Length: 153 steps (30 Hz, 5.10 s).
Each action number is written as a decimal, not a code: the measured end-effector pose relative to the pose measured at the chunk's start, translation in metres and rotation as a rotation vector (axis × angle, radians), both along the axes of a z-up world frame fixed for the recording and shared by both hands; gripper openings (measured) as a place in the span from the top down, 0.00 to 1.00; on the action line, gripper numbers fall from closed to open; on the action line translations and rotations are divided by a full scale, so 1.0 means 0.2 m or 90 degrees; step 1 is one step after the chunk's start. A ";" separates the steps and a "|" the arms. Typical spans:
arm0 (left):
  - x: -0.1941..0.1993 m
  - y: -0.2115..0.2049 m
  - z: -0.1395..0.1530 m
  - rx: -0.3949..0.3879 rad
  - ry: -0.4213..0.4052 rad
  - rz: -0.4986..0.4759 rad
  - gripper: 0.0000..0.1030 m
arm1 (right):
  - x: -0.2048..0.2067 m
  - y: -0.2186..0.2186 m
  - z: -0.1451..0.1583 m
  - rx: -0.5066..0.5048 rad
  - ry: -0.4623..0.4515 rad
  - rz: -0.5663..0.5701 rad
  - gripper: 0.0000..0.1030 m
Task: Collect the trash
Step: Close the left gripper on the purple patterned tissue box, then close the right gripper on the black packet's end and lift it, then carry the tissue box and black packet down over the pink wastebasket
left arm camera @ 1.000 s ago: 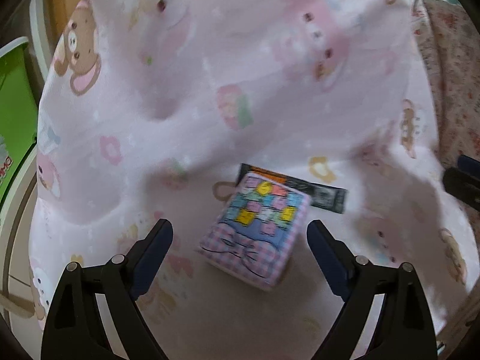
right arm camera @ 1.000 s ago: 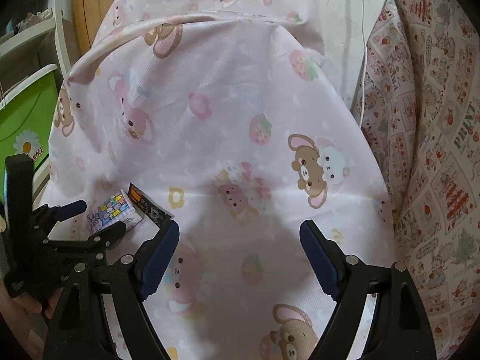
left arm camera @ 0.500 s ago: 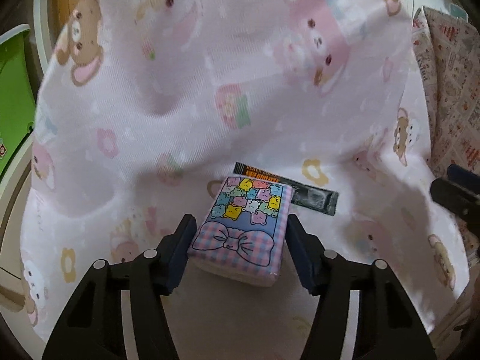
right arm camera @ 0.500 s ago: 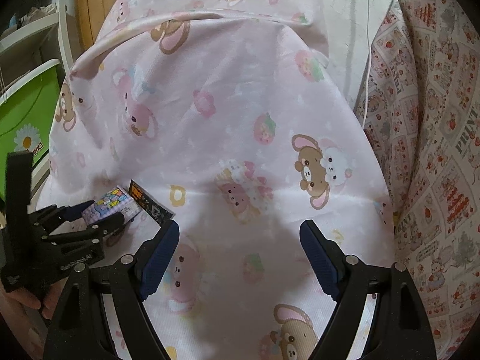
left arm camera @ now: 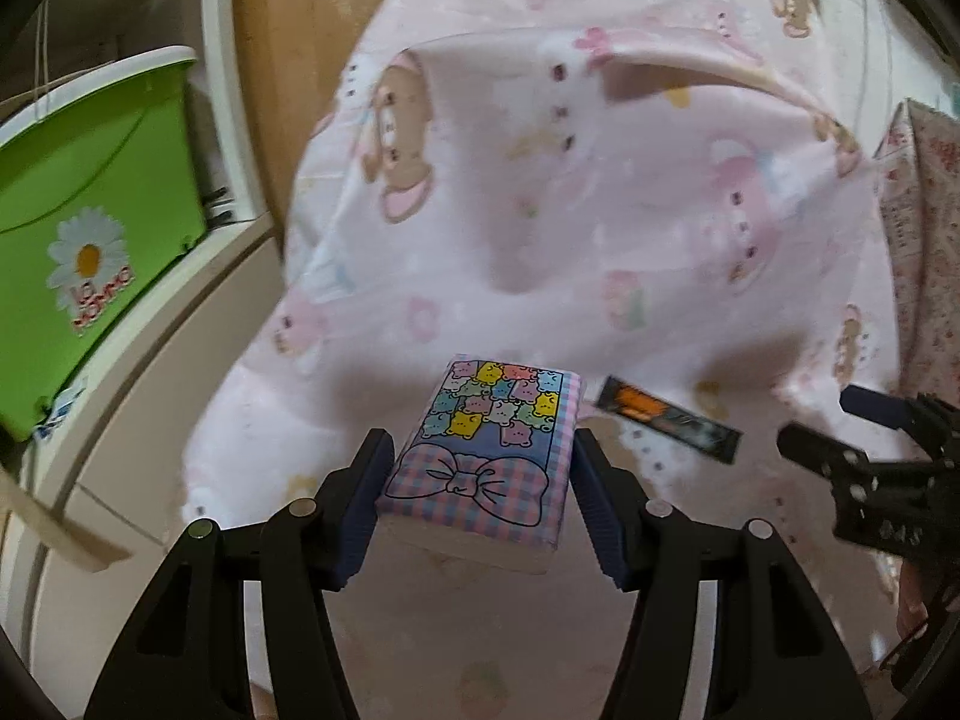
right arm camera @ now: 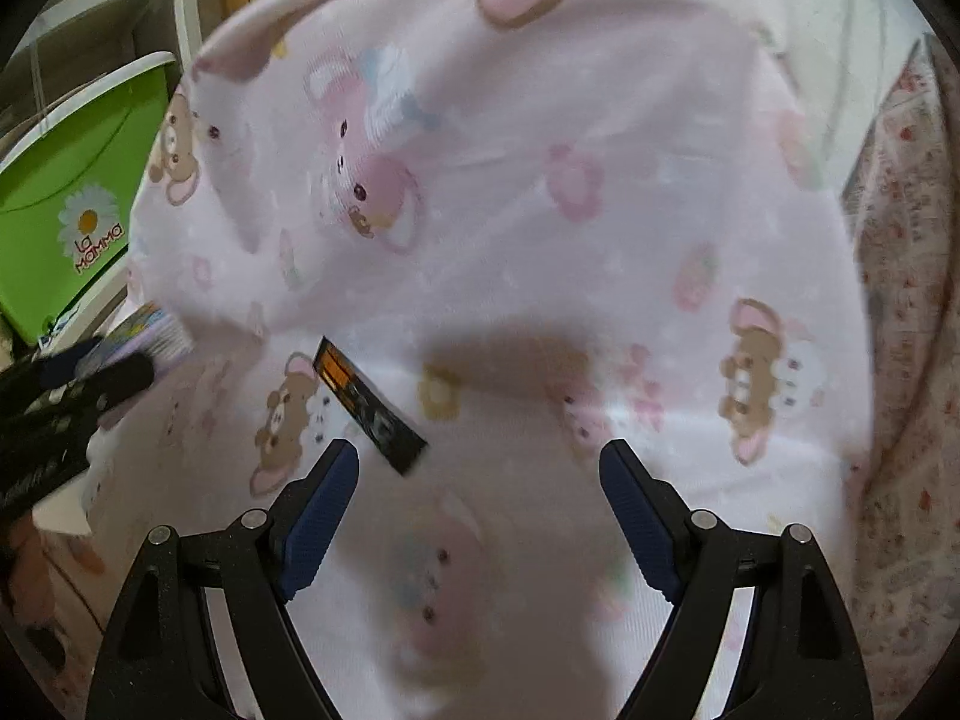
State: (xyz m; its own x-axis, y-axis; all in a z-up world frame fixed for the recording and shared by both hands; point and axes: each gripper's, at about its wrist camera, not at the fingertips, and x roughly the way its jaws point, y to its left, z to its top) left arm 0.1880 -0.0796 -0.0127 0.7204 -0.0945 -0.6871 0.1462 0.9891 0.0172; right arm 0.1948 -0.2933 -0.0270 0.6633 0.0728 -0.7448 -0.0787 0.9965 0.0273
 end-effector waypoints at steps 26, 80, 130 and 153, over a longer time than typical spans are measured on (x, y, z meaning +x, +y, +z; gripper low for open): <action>-0.02 0.08 0.08 0.013 -0.026 0.018 0.43 | 0.07 0.25 -0.12 -0.058 -0.006 0.083 0.91; -0.12 0.20 0.10 0.005 -0.024 0.028 0.43 | -0.07 0.29 -0.15 -0.037 0.061 0.123 0.65; -0.61 0.24 0.07 -0.105 0.062 -0.060 0.43 | -0.85 0.26 0.19 0.026 -0.045 0.098 0.84; -0.62 0.15 -0.30 -0.111 0.316 -0.101 0.43 | -0.94 0.38 -0.16 0.102 0.179 0.200 0.84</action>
